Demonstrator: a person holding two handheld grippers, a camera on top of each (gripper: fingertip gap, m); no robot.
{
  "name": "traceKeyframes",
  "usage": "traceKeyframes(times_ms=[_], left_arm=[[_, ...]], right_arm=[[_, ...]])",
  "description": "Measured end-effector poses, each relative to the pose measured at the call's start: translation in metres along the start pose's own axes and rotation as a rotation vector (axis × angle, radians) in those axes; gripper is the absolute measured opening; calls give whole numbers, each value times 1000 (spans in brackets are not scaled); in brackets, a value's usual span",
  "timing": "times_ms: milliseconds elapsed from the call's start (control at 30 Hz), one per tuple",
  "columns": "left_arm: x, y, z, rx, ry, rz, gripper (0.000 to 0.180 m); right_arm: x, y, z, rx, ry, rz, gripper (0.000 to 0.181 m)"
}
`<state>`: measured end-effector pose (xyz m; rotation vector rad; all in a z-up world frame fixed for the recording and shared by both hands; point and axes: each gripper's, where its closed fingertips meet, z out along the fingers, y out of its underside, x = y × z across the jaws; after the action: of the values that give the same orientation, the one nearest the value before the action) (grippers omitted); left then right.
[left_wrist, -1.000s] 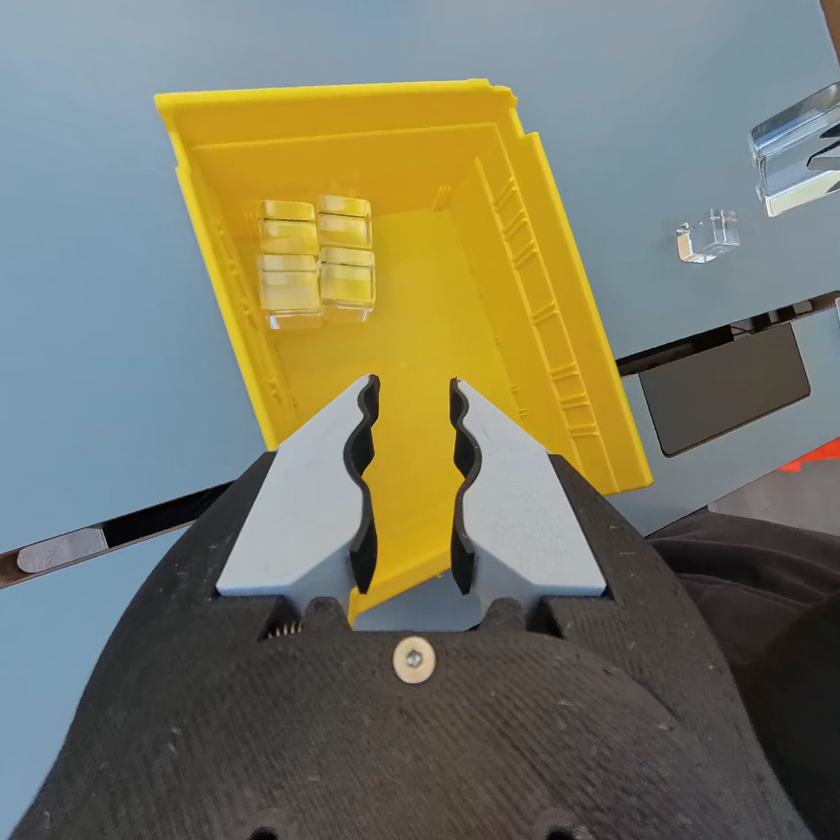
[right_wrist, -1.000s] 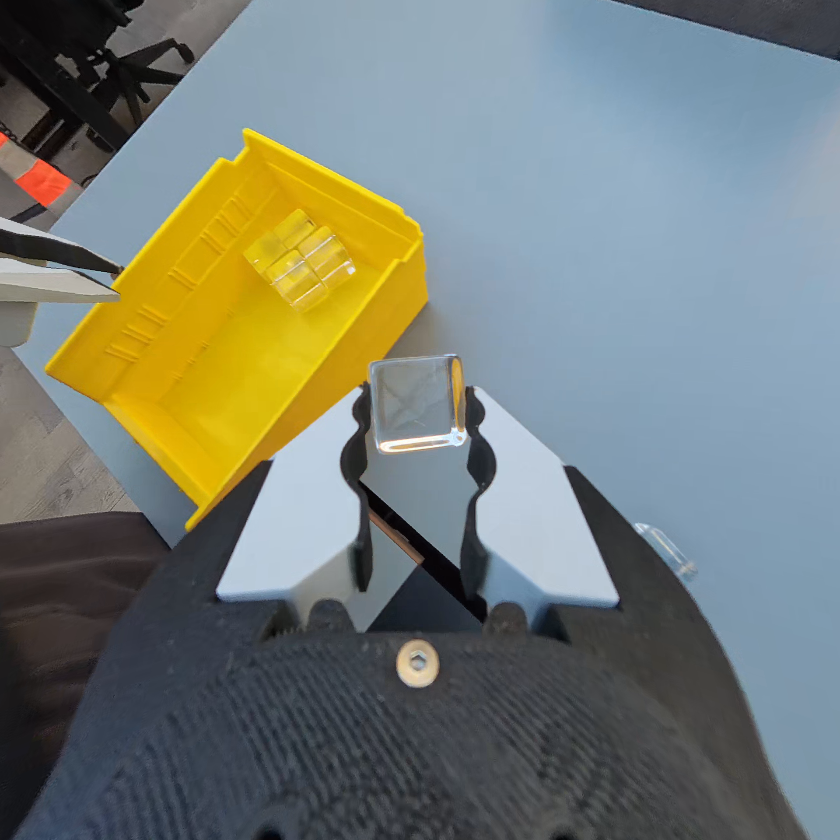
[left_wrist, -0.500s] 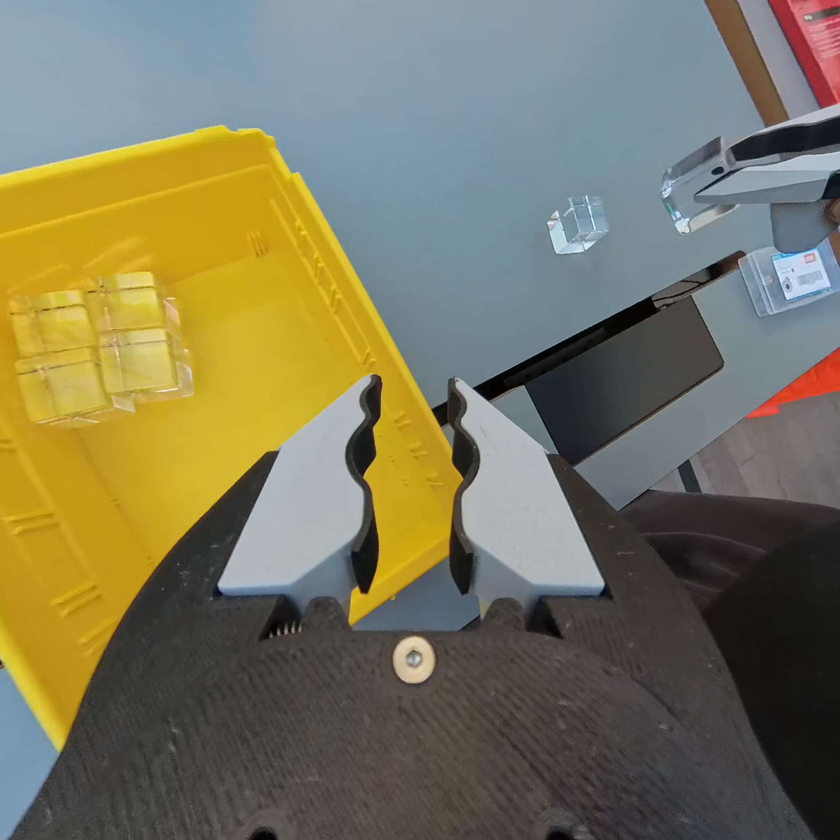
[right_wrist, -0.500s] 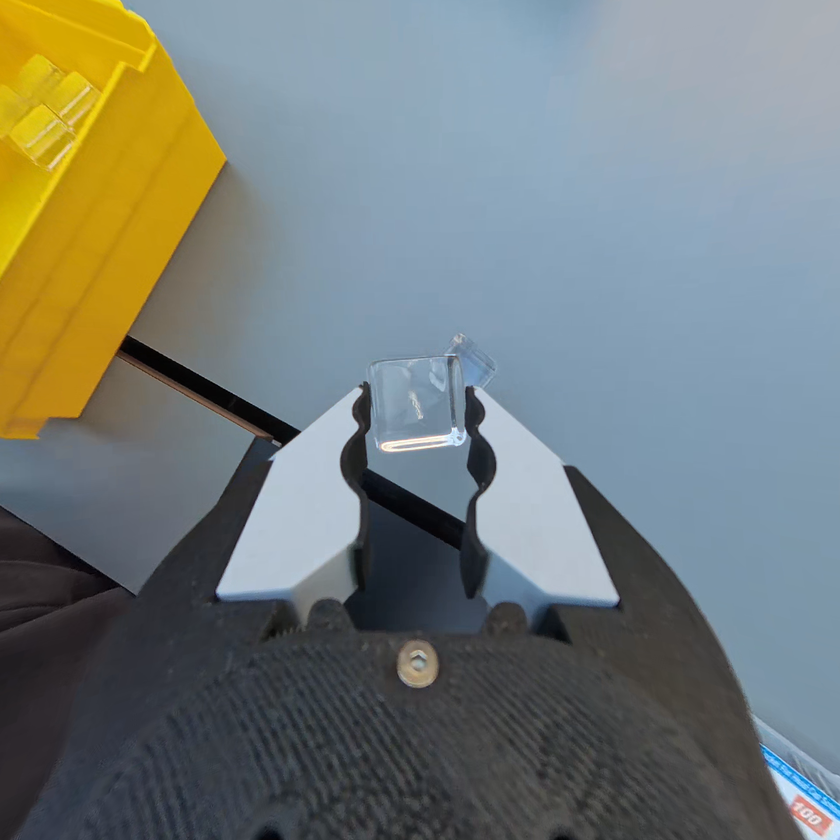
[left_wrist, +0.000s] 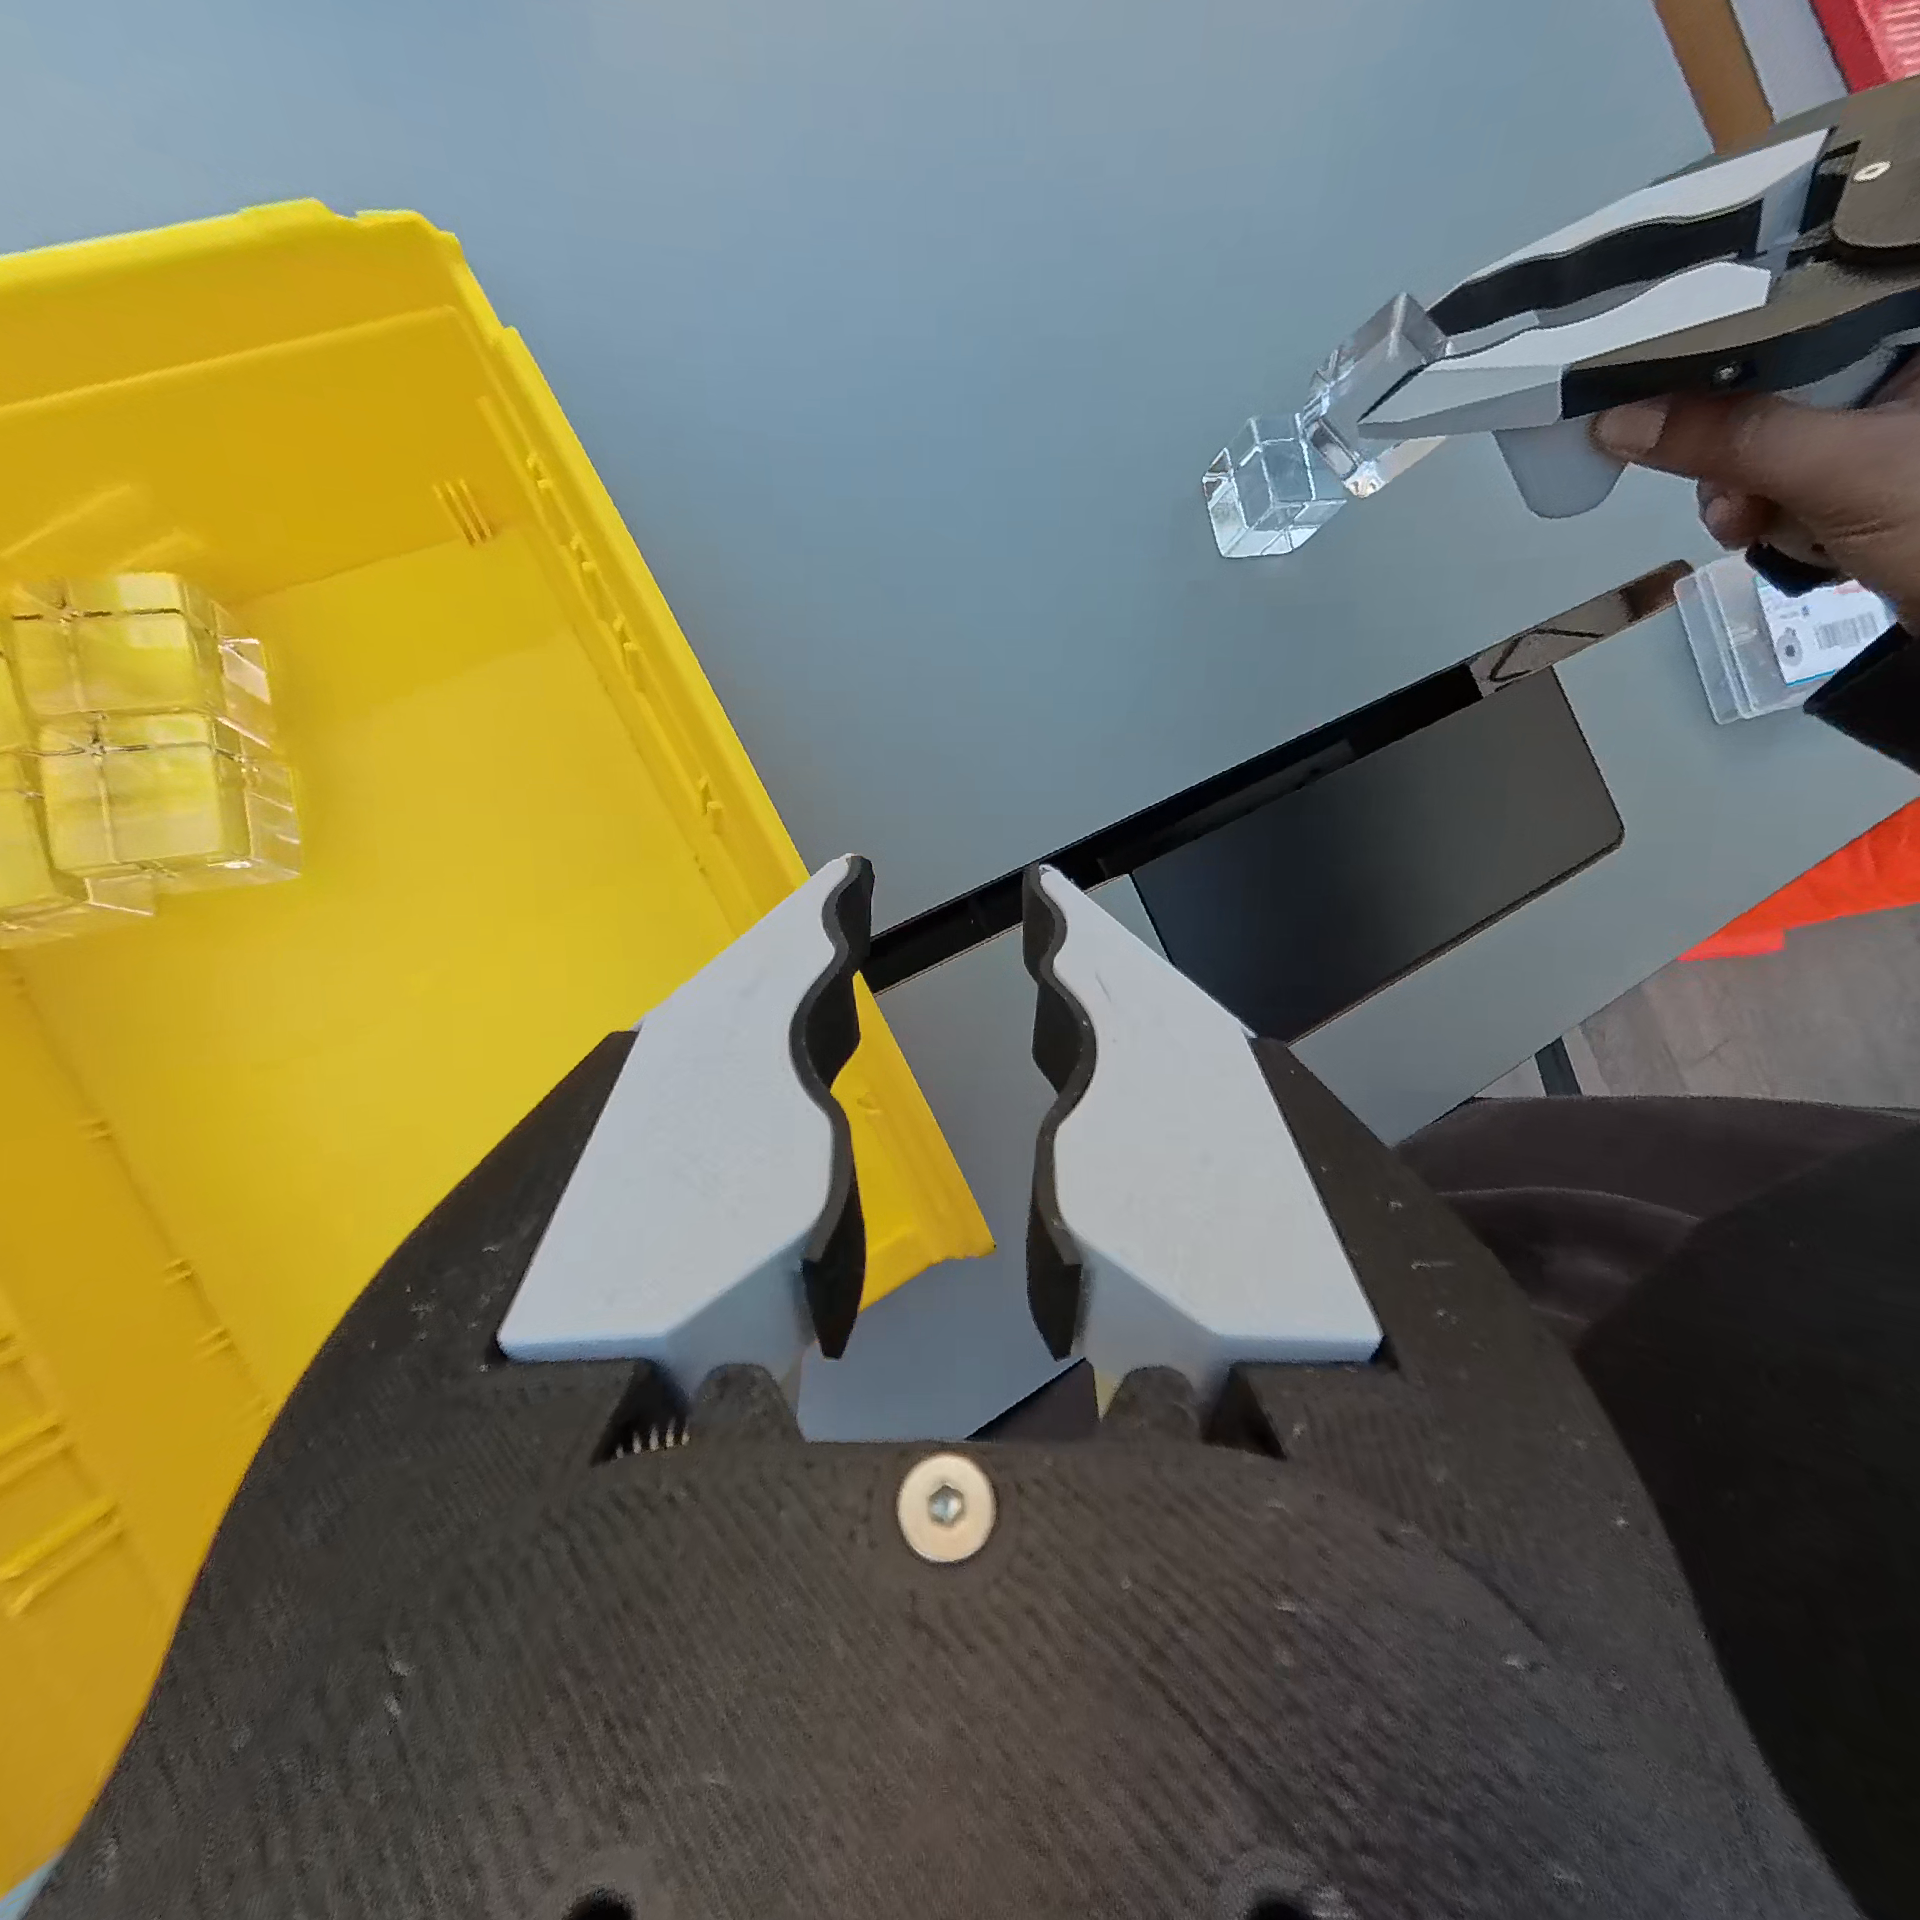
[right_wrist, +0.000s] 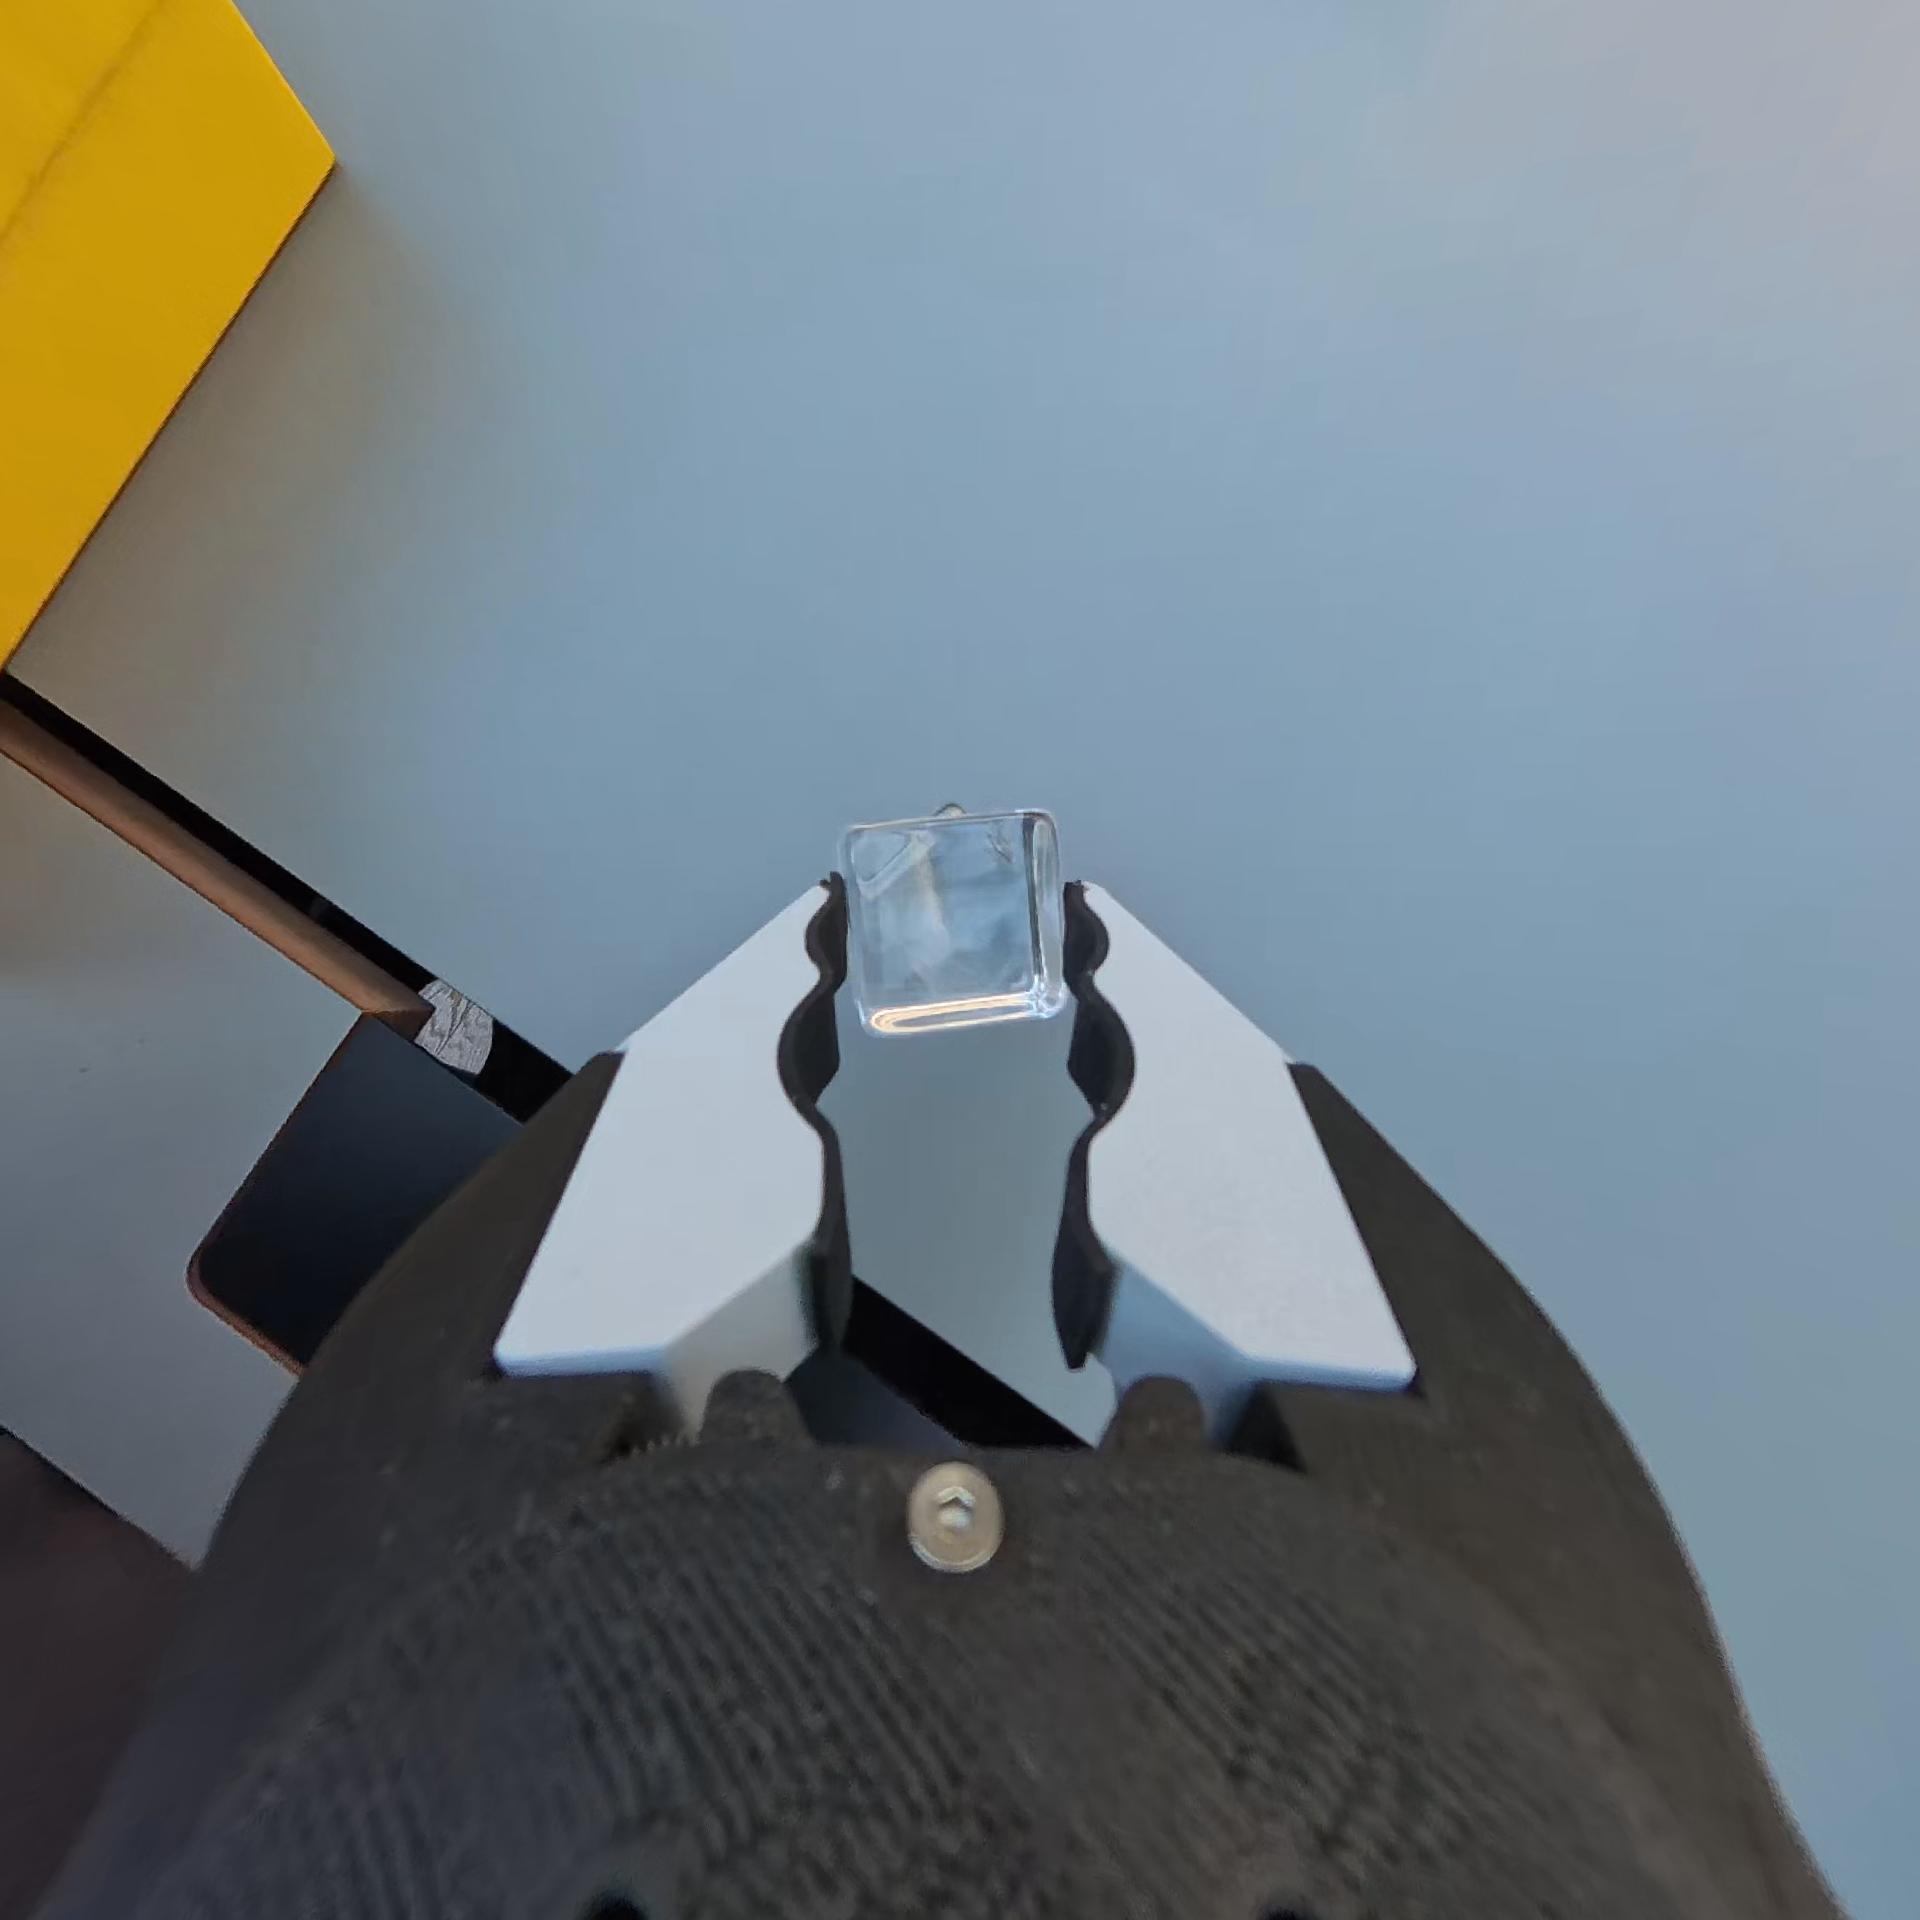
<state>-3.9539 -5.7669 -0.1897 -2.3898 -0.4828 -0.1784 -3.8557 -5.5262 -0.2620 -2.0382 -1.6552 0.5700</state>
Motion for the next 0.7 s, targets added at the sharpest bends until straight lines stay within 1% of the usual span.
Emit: traceKeyframes(times_ms=[300, 600, 700], left_arm=[[-7, 3, -6, 11, -39, -44, 27], [-4, 6, -4, -6, -20, -19, 27], [-8, 5, -6, -1, -19, -17, 27]], right_arm=[[0, 1, 15, -58, 8, -110, 41], [-4, 3, 15, -103, -44, -207, 41], [-6, 1, 12, -104, -98, -188, 53]])
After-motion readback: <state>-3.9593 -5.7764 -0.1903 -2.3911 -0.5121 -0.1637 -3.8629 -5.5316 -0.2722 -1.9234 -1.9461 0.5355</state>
